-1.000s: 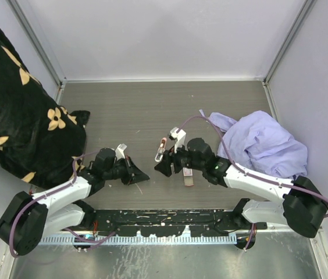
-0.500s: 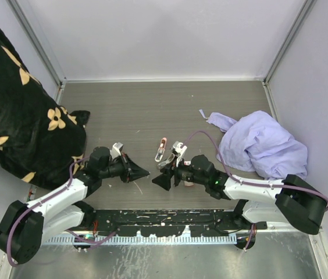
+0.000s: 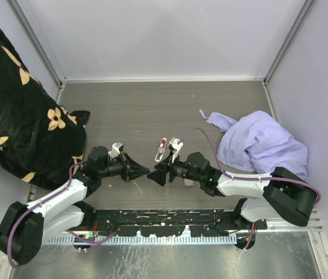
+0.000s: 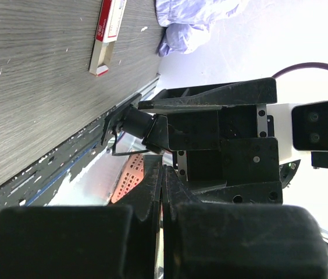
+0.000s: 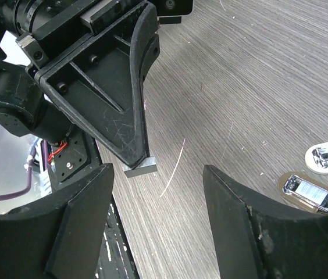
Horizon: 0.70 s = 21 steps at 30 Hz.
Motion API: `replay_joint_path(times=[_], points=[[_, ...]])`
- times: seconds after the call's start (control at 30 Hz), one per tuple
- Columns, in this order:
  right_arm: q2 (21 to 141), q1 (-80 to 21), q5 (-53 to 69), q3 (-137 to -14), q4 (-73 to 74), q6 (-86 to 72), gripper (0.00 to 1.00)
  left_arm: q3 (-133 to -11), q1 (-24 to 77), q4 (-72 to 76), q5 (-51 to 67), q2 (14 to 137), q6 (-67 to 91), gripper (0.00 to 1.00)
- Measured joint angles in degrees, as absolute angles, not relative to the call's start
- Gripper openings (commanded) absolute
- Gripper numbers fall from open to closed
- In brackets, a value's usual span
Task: Load the staples into the stapler
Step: Pick up the stapler.
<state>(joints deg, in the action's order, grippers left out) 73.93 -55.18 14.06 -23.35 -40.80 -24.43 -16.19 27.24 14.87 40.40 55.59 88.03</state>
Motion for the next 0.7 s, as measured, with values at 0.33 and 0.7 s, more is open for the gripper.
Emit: replay_joint_path(times=[0.33, 0.7], points=[[75.18, -55.16, 14.24, -23.86, -43.09, -24.16, 0.57, -15.66, 26.92, 15.42, 40.82, 54.33, 90.24, 0.00], [75.11, -55.18, 14.96, -23.86, -43.92, -23.22, 0.37, -15.49, 26.83, 16.82, 40.80, 54.30, 92.09, 0.00]])
